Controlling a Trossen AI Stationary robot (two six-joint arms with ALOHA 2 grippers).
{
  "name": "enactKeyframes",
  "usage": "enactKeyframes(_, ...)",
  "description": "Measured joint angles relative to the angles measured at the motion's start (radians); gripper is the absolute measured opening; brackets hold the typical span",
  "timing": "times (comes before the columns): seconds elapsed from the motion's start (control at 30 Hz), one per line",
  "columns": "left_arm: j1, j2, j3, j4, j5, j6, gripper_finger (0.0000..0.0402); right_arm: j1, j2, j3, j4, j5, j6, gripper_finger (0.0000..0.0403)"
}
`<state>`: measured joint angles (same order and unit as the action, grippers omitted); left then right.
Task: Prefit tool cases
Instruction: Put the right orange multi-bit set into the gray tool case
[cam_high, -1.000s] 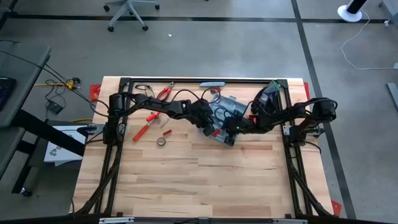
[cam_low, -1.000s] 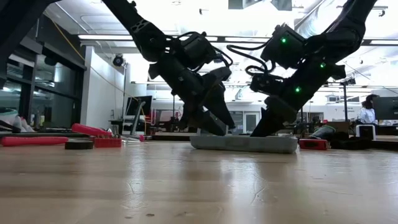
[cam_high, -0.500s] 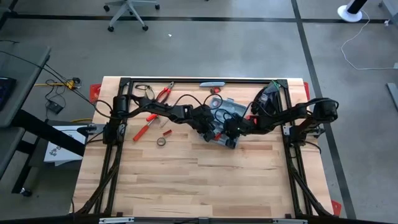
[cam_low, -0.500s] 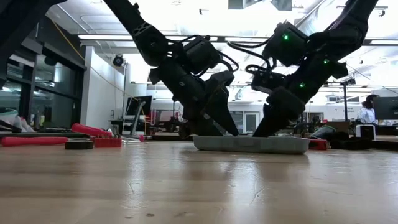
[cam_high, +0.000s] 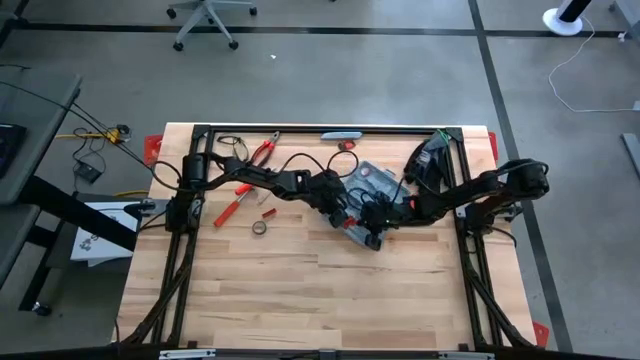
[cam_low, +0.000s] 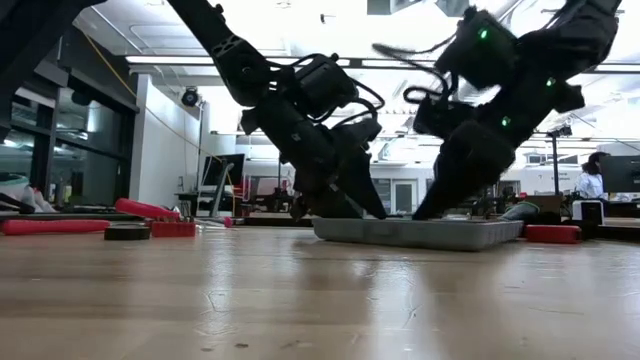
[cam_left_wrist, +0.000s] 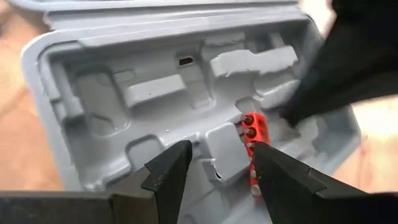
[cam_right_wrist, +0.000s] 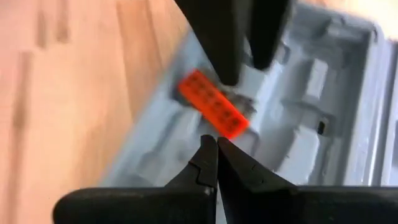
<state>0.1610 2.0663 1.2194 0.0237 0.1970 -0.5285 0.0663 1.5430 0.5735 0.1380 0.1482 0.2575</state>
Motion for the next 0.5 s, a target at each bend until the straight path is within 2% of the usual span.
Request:
enactKeyframes(0.27,-0.028,-0.001,-0.001,-0.027,-0.007,0.001,0.0176,0.038,-0.046,0.001,-0.061,-0.026,0.086,0.0000)
enactKeyframes(0.5,-0.099,-0.001,-0.006,-0.030,-0.008,-0.018,0.0176,0.096,0.003,0.003,-0.073,-0.020,0.155,0.0000)
